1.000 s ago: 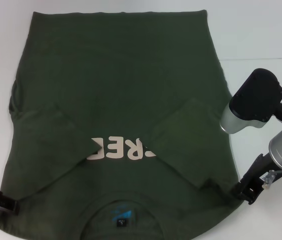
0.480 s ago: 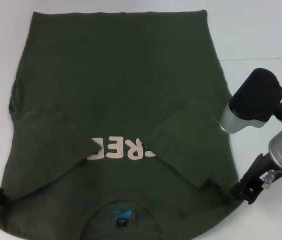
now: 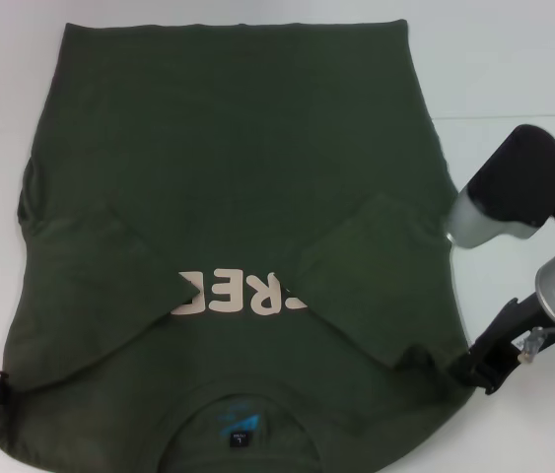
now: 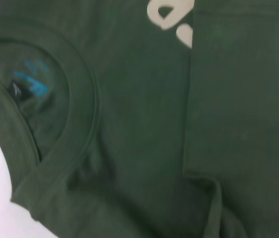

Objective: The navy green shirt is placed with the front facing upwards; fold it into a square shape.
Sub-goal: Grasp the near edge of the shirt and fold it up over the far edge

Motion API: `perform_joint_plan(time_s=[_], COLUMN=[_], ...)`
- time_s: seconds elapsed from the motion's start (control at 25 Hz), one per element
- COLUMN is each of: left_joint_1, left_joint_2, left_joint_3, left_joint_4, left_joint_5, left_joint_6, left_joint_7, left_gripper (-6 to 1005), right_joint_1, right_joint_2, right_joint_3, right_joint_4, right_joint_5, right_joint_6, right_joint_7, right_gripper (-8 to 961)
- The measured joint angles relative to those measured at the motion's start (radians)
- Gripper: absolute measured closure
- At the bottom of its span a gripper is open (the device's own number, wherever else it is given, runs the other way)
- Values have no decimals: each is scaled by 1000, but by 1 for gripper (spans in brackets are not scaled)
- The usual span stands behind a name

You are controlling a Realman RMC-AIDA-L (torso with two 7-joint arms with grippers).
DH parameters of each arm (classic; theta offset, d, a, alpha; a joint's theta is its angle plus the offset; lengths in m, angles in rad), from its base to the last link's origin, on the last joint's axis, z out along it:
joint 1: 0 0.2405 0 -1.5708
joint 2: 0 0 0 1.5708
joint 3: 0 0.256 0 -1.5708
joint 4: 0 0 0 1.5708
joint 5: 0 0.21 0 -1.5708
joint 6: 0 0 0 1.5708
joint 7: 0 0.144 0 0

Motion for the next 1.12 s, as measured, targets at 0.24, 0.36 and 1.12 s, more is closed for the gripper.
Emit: perform_joint_plan(time_s=[0.24, 0.36, 1.12], left_joint_1=[-2, -11, -19], left_joint_2=[6, 17, 59], left_joint_3=[-112, -181, -369], left_joint_4=[-50, -116, -315], left_joint_5=[-92, -145, -222], left_joint_6=[-13, -15, -21], left_joint_7=[146, 250, 693], left_gripper=[934, 934, 939], right_joint_1=[-64, -132, -423], right_joint_2=[0, 0, 4], right_joint_3=[156, 222, 557], right_joint_4=[2, 5, 538], right_joint_5=[101, 188, 786], right_joint_6=[10, 42, 155], right_joint_7=[-96, -170, -1099], right_gripper=[926, 926, 927])
